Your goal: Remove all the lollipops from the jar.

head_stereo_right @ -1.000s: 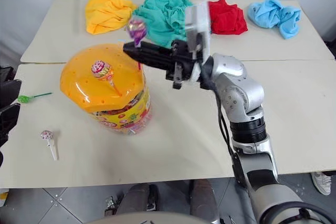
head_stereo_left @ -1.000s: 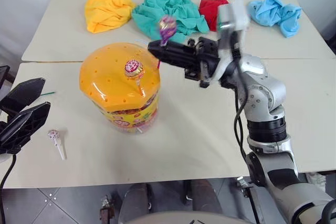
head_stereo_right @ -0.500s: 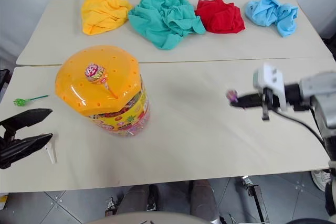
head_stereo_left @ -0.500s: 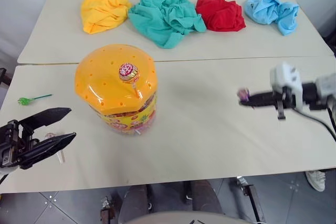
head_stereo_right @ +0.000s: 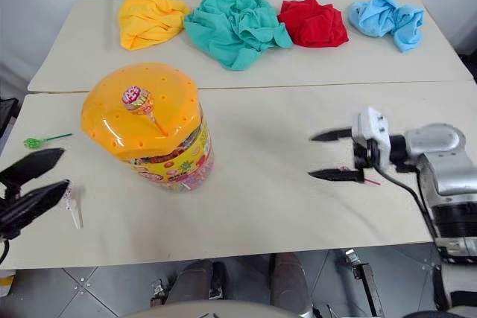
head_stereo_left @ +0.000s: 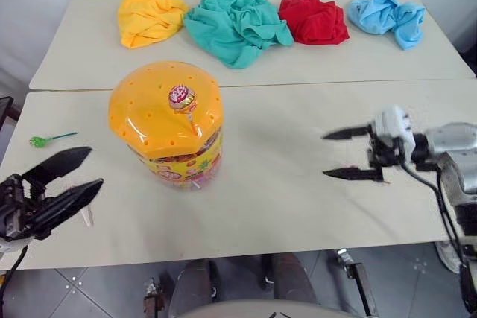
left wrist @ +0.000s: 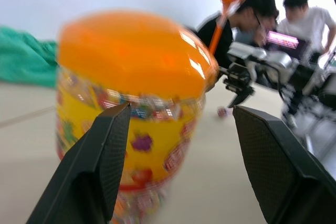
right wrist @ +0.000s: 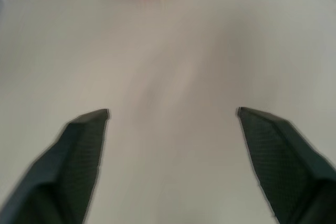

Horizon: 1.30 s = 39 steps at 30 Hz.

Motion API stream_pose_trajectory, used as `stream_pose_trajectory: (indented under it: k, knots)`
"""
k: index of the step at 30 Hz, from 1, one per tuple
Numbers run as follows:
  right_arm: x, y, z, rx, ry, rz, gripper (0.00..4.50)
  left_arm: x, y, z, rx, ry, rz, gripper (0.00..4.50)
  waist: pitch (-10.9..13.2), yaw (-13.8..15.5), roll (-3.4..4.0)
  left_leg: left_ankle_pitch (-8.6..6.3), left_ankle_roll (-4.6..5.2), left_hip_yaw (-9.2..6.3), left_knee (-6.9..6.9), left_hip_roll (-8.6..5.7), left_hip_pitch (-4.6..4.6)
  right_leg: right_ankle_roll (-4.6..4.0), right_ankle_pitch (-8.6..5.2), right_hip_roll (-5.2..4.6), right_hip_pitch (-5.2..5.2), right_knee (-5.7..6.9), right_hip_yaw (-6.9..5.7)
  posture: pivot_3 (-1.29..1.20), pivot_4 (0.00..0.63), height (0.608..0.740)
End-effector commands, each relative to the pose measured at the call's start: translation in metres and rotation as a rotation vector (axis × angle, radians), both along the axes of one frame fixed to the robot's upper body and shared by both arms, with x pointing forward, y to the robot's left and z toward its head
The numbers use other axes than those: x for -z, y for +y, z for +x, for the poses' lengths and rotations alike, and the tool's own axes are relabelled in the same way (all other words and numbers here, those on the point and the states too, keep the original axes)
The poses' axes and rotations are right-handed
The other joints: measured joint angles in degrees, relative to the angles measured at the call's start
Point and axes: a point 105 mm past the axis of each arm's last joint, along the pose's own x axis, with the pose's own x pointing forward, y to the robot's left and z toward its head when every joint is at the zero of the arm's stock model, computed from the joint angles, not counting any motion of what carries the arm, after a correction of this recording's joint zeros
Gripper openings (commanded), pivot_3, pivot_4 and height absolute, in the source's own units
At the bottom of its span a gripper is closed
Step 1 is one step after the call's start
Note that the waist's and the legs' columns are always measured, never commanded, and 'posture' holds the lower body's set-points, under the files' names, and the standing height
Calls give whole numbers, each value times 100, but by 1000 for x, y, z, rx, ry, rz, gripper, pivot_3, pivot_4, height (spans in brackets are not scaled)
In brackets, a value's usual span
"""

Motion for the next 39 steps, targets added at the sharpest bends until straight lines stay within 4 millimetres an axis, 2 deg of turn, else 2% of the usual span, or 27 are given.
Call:
stream_pose_trajectory:
  k: [1,3,5,10,14,20,24,31,34,39]
  knots:
    - [-67,47,-23,-177,-94,243,4355,-16,2,-6,-9,-78,-61,3300,0,9,1,-1,-2,-3,2,1,1,0,0,0,0,9,-2,0,150,740]
    - [-84,76,-32,-272,-124,291,4355,-18,1,-7,-1,-81,-81,3300,0,17,1,-5,-5,-12,2,2,-2,0,0,-1,-1,15,-8,0,150,740]
    - [-90,95,-38,-338,-141,299,4355,-19,0,-7,12,-82,-93,3300,0,41,0,-6,-4,-19,2,-1,-7,0,0,-2,-1,16,-13,0,150,740]
    - [-90,123,-36,-374,-131,308,4355,-20,-4,-5,39,-75,-102,3300,-5,46,-8,-18,12,-28,6,-21,-17,2,1,-10,2,13,-16,0,150,740]
    - [-83,147,-45,-442,-118,295,4355,-18,-5,-7,56,-56,-107,3300,-5,-5,-8,-20,16,-10,13,-20,-14,7,4,-11,2,13,-18,0,150,740]
    - [-74,180,-41,-460,-166,257,4355,-14,5,-11,80,9,-91,3300,-4,-42,-6,-20,10,9,12,-8,-11,6,3,1,-7,18,-15,0,150,740]
    - [-70,186,-42,-473,-194,240,3451,-15,12,-9,75,15,-71,3300,-4,-37,-7,-23,4,11,12,-5,-10,5,3,7,-7,19,-15,0,150,740]
    - [-75,184,-39,-476,-207,282,1045,-15,13,-9,74,2,-66,3300,-5,-41,-8,-24,1,12,12,0,-10,5,3,12,-7,19,-15,0,150,740]
    - [-85,179,-42,-520,-174,377,130,-18,13,-9,74,-17,-73,3300,-4,-61,-7,-27,-4,12,12,10,-10,3,2,21,-7,18,-14,0,150,740]
    - [-107,150,-46,-585,-44,546,60,-31,8,-7,117,-60,-54,3300,-4,-48,-7,-30,-15,12,13,29,-11,-1,0,43,-7,16,-13,0,150,740]
